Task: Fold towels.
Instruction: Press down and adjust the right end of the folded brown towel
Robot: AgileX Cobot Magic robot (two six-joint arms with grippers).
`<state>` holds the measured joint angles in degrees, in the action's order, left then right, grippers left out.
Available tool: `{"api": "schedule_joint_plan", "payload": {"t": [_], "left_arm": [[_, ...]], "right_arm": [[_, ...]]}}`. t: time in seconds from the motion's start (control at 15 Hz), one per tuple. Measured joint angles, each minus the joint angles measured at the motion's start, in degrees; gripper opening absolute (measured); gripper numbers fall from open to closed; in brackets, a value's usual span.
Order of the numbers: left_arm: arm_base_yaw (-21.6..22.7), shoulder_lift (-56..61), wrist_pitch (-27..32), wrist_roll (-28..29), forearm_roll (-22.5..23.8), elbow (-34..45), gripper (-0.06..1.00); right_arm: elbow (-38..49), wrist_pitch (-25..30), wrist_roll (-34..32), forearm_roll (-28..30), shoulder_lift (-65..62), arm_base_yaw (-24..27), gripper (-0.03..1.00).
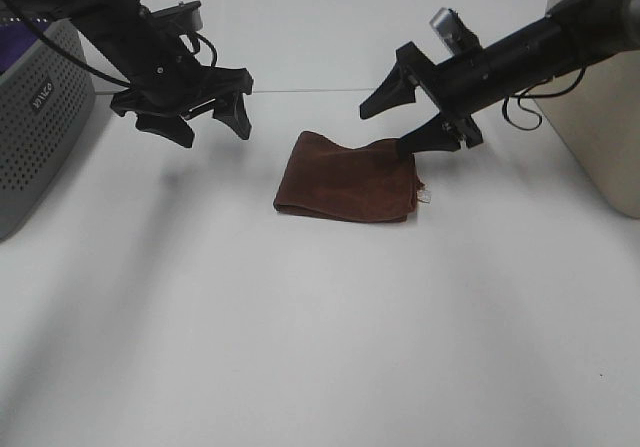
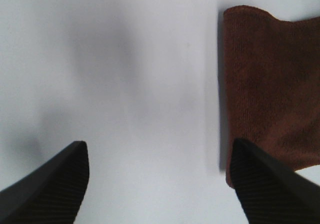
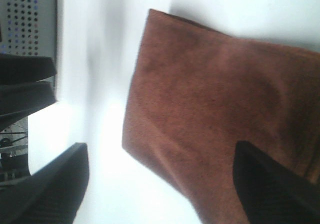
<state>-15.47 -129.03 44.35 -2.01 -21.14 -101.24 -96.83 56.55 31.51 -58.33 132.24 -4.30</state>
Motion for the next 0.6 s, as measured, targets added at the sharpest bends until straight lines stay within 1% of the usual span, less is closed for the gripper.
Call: {"api": "schedule_joint_plan", "payload": {"t": [0.07,0.13,0.2,0.33,0.47,0.6], "left_arm": [[0.00,0.06,0.57,0.00,0.00,0.00,0.72],[0.00,0.46,1.43,-0.11,0.06,0.00,0.72],[0.00,1.38,2.69,-0.06,0.40,0.00,0.72],[0.00,4.47,4.87,-0.74,0.69,0.00,0.72],[0.00,8.59,7.85,-1.38,1.60,0.00,0.72],[0.00,13.58,11.23,-1.38,2.58,0.00,0.72]], "right_arm": [[0.00,0.34,-0.23,0.86,-1.32,-0.11,0.77],[0.00,1.09,-1.60,3.67,-4.30,-0.17,0.77],[0.00,1.55,-3.61,7.56,-7.28,-0.29,0.77],[0.00,2.58,-9.17,17.19,-12.43,-0.40,0.77],[0.00,4.87,-14.73,26.87,-17.65,-1.03,0.77],[0.00,8.08,-18.33,32.26,-22.57,-2.06,0.77]]}}
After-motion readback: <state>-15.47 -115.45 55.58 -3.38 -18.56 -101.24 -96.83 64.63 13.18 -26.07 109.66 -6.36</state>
